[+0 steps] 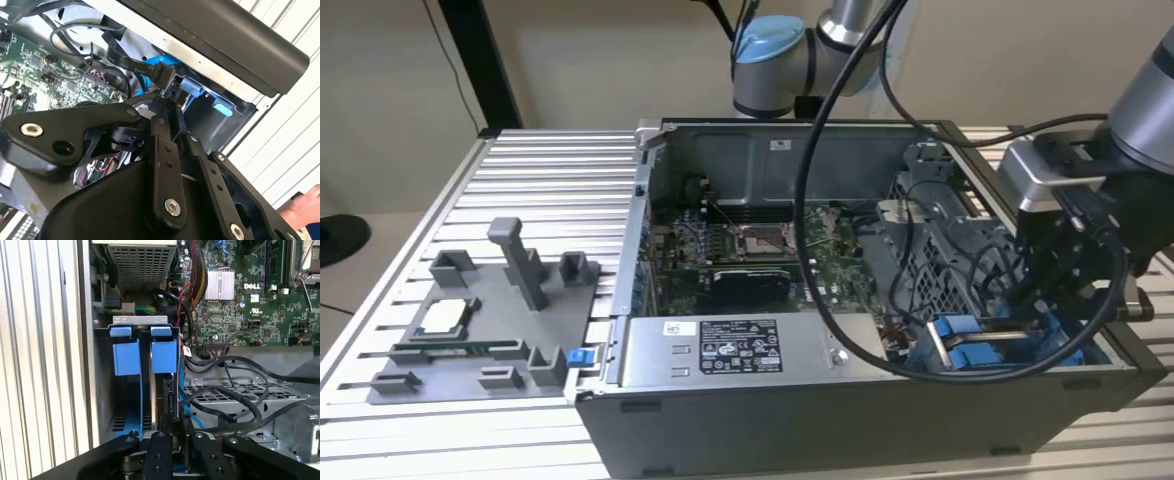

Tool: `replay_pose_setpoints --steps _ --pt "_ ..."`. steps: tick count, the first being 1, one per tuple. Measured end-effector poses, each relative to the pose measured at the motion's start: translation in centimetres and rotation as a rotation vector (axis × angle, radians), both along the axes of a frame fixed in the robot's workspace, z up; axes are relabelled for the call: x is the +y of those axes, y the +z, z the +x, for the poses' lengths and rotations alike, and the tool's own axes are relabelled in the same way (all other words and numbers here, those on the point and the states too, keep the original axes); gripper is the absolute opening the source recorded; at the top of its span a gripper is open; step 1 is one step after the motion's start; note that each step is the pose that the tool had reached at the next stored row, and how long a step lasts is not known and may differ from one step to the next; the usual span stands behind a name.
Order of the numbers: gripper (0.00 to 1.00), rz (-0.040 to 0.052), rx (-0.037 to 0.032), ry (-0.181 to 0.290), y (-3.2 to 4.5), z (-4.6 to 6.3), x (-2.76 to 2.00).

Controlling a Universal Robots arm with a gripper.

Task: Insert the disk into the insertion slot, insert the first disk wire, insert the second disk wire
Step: 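Insert the first disk wire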

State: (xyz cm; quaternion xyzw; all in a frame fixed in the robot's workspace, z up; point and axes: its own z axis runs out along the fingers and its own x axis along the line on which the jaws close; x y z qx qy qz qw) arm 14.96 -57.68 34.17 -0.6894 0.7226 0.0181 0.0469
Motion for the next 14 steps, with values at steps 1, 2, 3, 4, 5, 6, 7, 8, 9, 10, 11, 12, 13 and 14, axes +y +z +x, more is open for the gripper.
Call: replay_pose_setpoints --steps 1,2,3,4,5,6,7,8,9,10,11,12,13,14 --pt "0.0 0.0001 -0.0011 0.0 -0.06 -0.03 0.0" --pt "0.0 0.0005 -0.0045 0.0 -0.14 -0.04 -0.01" --pt "0.0 0.0005 -0.0071 0.0 -0.2 -0.05 0.0" --pt "0.0 0.0004 -0.0079 0.0 -0.24 -0.06 0.0" --pt "0.0 0.0004 -0.0078 0.0 -0.25 -0.06 0.0" --pt "0.0 0.0004 -0.0079 0.0 -0.27 -0.07 0.0" --pt "0.0 0.0006 -0.008 0.0 -0.31 -0.09 0.01" --pt "0.0 0.0007 -0.008 0.0 -0.34 -0.13 0.01" --pt "0.0 0.0006 -0.0081 0.0 -0.36 -0.17 0.02" --pt "0.0 0.0005 -0.008 0.0 -0.39 -0.19 0.02" --pt "0.0 0.0002 -0.008 0.0 -0.43 -0.2 0.03" --pt "0.0 0.0003 -0.0081 0.0 -0.48 -0.22 0.04" --pt "0.0 0.0003 -0.0083 0.0 -0.52 -0.24 0.04" --pt "0.0 0.0004 -0.0086 0.0 -0.56 -0.26 0.03"
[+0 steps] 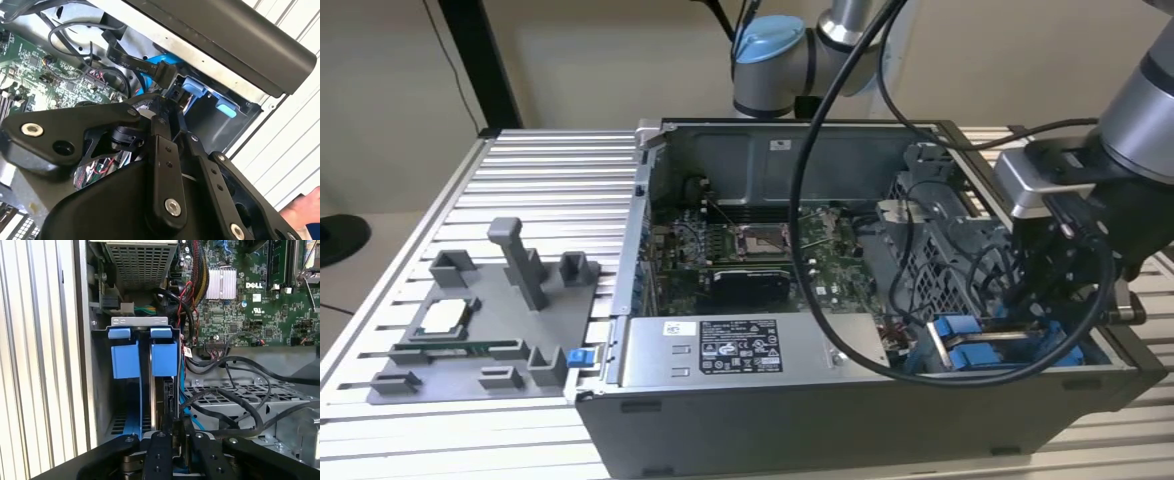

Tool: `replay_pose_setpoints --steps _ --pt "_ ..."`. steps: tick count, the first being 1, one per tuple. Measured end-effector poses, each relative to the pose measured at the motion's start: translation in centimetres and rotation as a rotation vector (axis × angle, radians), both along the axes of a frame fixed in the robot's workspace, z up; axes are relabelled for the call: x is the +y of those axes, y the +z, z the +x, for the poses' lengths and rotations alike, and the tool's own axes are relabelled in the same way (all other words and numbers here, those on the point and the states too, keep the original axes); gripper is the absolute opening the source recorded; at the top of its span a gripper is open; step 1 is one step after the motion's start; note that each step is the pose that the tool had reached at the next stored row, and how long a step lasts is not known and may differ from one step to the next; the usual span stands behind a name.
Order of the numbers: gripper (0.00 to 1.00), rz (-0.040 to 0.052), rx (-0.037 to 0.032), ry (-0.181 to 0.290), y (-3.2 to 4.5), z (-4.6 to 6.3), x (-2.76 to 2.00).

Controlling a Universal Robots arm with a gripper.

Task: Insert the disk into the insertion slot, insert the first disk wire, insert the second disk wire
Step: 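Insert the first disk wire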

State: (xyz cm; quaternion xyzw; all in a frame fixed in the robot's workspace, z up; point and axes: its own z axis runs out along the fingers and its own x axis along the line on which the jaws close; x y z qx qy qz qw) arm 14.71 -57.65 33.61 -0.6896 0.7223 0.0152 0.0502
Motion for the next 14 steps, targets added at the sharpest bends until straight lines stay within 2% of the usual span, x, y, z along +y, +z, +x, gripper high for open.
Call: replay_pose_setpoints --steps 10,14 --pt "0.0 0.0002 -0.0027 0.002 -0.27 -0.02 0.0" --pt "0.0 -0.0014 -0.003 0.002 -0.76 -0.02 -0.01"
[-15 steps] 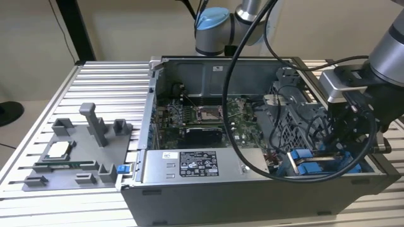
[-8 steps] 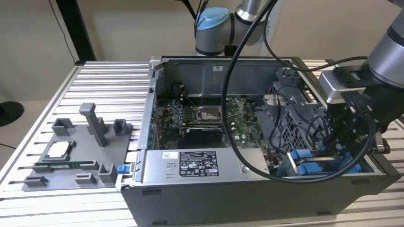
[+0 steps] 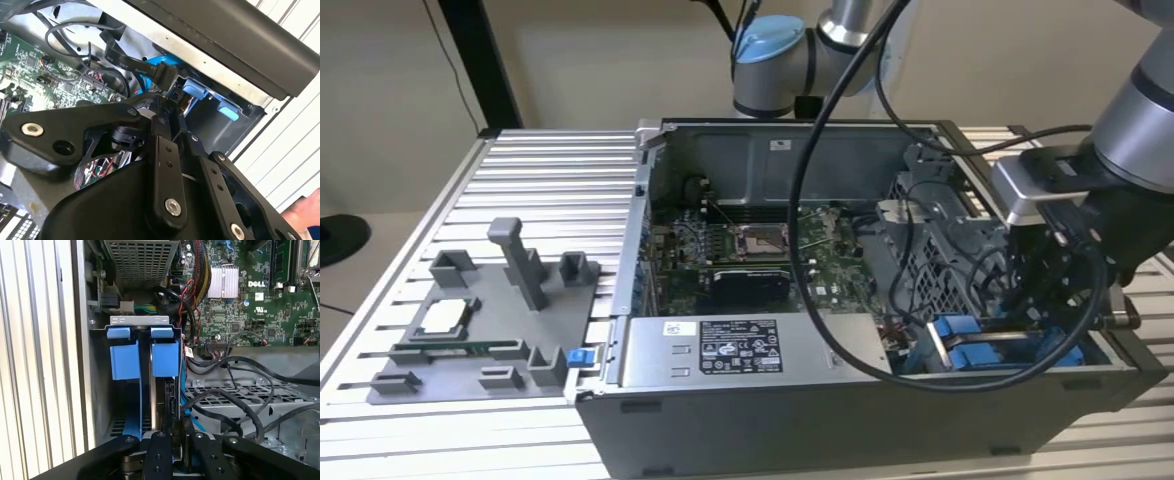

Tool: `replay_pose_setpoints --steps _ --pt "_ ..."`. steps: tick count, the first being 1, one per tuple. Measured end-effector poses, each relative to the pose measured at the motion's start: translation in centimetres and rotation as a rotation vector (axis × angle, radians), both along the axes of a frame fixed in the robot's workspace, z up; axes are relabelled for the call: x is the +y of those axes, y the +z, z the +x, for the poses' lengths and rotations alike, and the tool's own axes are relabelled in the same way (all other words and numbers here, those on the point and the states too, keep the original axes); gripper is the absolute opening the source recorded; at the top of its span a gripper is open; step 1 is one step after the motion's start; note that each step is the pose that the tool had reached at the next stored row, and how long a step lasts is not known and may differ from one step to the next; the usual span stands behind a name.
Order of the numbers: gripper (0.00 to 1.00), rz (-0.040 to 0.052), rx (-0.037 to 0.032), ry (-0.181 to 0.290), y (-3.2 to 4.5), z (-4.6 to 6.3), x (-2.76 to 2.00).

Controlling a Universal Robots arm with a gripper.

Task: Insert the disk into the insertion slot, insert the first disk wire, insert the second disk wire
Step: 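Insert the first disk wire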

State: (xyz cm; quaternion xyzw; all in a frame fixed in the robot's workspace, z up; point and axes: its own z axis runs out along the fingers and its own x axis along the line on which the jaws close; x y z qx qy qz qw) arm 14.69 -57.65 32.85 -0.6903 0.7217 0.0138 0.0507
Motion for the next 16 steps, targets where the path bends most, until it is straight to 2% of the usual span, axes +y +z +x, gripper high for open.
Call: replay_pose_setpoints --steps 1,2,5,7,14,16 --pt "0.0 0.0011 0.0003 0.0 -0.07 0.0 0.01" --pt "1.0 0.0016 0.0003 0.0 -0.11 0.0 0.0" --pt "1.0 0.0028 0.0001 0.0 -0.18 0.0 0.0" --pt "1.0 0.0023 0.0001 0.0 0.09 0.0 0.01" --pt "1.0 0.0063 0.0001 0.0 3.0 0.0 0.0" --pt "1.0 0.006 0.0 0.0 3.62 0.0 0.01"
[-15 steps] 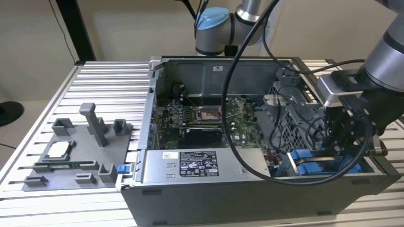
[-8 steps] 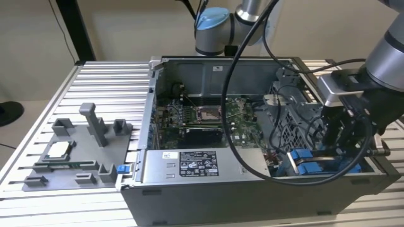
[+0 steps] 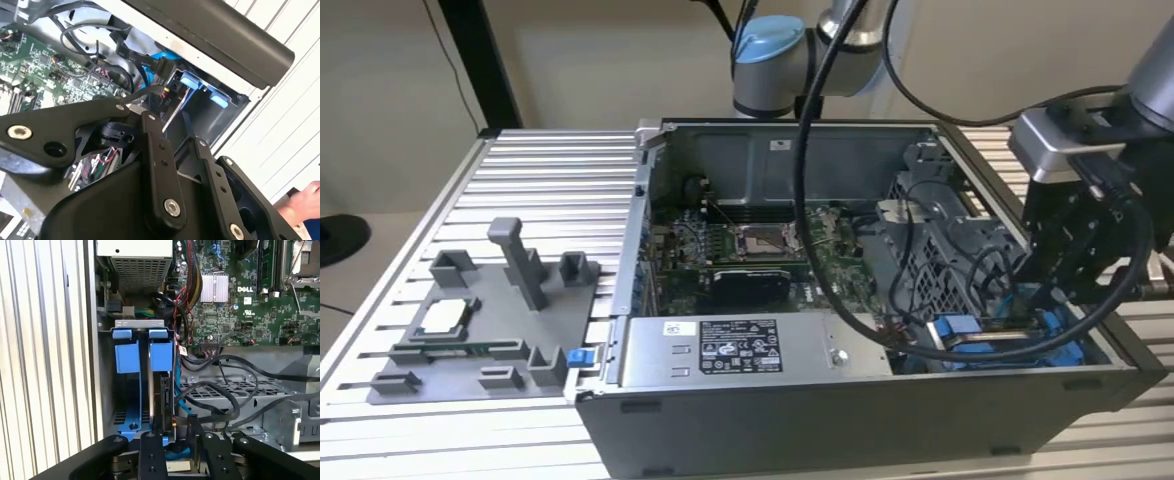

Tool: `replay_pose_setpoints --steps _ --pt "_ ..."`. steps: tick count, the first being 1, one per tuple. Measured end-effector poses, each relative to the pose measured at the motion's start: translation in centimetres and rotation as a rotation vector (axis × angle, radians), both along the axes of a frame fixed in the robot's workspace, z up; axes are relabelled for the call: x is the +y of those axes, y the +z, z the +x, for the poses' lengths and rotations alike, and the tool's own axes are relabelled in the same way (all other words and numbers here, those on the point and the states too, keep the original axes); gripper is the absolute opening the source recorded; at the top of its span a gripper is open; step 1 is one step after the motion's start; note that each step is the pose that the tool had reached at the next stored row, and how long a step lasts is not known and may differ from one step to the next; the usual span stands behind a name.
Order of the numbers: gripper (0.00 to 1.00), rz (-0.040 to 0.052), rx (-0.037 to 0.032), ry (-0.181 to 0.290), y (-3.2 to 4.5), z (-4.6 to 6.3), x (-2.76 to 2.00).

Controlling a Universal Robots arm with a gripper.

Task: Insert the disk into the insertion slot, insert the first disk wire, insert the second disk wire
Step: 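Insert the first disk wire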

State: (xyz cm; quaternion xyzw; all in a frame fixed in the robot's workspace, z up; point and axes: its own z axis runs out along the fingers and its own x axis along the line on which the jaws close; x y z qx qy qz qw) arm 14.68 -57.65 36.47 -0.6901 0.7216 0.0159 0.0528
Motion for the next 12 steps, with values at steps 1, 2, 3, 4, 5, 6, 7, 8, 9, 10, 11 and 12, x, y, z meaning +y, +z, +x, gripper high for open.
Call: replay_pose_setpoints --steps 1,2,3,4,5,6,7,8,9,10,11,12 --pt "1.0 0.0004 0.0 0.0 0.09 0.1 0.0" --pt "1.0 0.0004 0.0 0.0 0.17 0.2 0.0" --pt "1.0 0.0005 0.0 0.0 0.27 0.4 0.0" --pt "1.0 0.0014 0.0 0.0 0.38 0.8 0.0" --pt "1.0 0.0032 0.0 0.0 0.47 1.1 0.0" --pt "1.0 0.006 0.0 0.0 0.55 1.5 0.0" --pt "1.0 0.0082 -0.0001 0.0 0.61 1.9 0.0" --pt "1.0 0.0102 0.0 0.0 0.65 2.3 0.0" --pt "1.0 0.0127 0.0 0.0 0.65 2.6 0.0" --pt "1.0 0.0149 0.0 0.0 0.65 2.8 0.0" --pt "1.0 0.0184 -0.0001 0.0 0.64 2.9 0.0" --pt "1.0 0.0267 -0.0001 0.0 0.61 3.1 0.0"
